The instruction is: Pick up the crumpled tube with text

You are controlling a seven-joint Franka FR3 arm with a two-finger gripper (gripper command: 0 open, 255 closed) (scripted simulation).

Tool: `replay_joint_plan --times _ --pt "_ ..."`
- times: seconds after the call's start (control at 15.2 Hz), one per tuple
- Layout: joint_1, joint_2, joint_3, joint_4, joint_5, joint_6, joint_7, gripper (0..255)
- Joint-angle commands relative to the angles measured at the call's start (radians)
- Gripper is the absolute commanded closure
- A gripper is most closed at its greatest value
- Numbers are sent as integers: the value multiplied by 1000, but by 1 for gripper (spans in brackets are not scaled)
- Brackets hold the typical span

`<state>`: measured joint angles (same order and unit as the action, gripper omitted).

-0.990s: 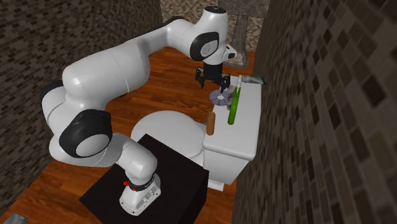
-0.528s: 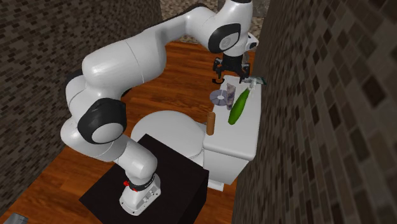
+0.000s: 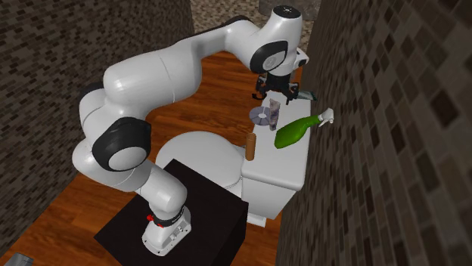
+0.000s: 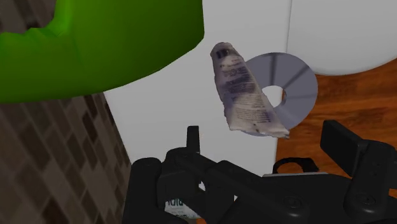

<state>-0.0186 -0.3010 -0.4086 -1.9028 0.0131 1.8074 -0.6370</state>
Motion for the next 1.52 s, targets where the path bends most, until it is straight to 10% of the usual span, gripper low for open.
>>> replay_joint_plan --times 0.0,0.07,1.45 --pt "-1 -3 -1 -15 -1 13 -1 0" --pt "-2 -6 -1 -15 -2 10 -2 255" --pt "7 45 -5 195 16 -152 1 255"
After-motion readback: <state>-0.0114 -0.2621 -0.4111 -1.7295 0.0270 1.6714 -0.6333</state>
